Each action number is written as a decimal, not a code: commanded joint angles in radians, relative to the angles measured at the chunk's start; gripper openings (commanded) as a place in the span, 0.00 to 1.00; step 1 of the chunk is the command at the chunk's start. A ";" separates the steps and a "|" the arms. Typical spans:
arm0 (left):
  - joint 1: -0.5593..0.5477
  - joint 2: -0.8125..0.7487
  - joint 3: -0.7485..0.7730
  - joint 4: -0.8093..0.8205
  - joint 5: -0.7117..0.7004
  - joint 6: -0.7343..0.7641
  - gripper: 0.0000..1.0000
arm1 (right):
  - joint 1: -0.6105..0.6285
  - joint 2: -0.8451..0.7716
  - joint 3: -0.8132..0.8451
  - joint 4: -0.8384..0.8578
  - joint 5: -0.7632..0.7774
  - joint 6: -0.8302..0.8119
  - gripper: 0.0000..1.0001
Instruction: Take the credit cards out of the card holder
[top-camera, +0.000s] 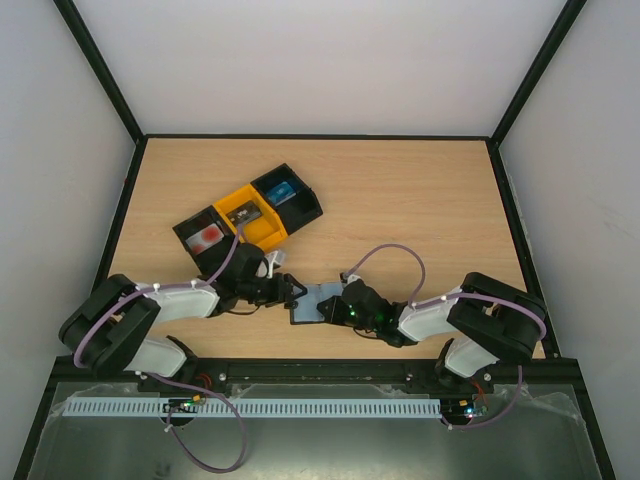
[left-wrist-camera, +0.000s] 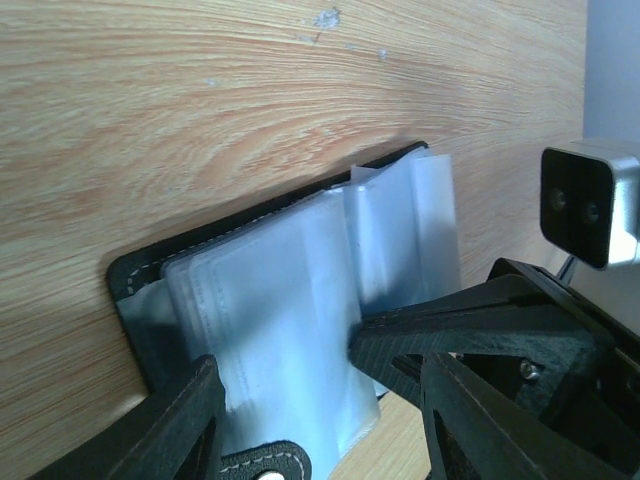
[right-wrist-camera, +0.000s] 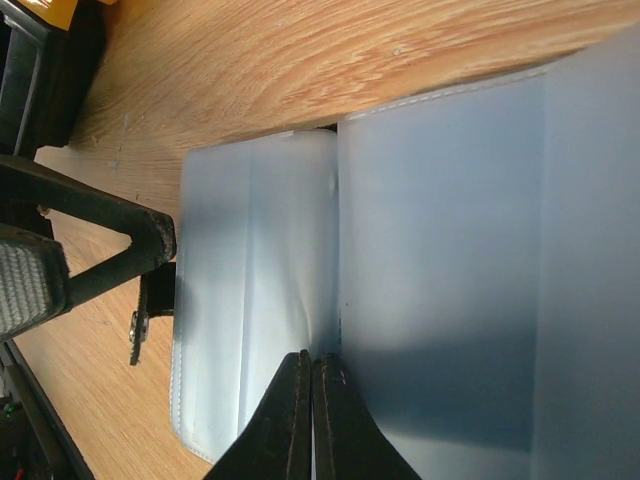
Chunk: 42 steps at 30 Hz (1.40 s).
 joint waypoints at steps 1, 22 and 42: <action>0.002 -0.010 -0.002 -0.048 -0.031 0.026 0.56 | 0.008 0.021 -0.031 -0.034 0.019 0.013 0.03; 0.003 0.025 -0.012 0.041 0.027 -0.021 0.41 | 0.008 0.040 -0.020 -0.008 -0.004 0.024 0.03; -0.031 0.012 0.016 0.086 0.056 -0.072 0.11 | 0.009 0.120 -0.025 0.170 -0.092 0.093 0.07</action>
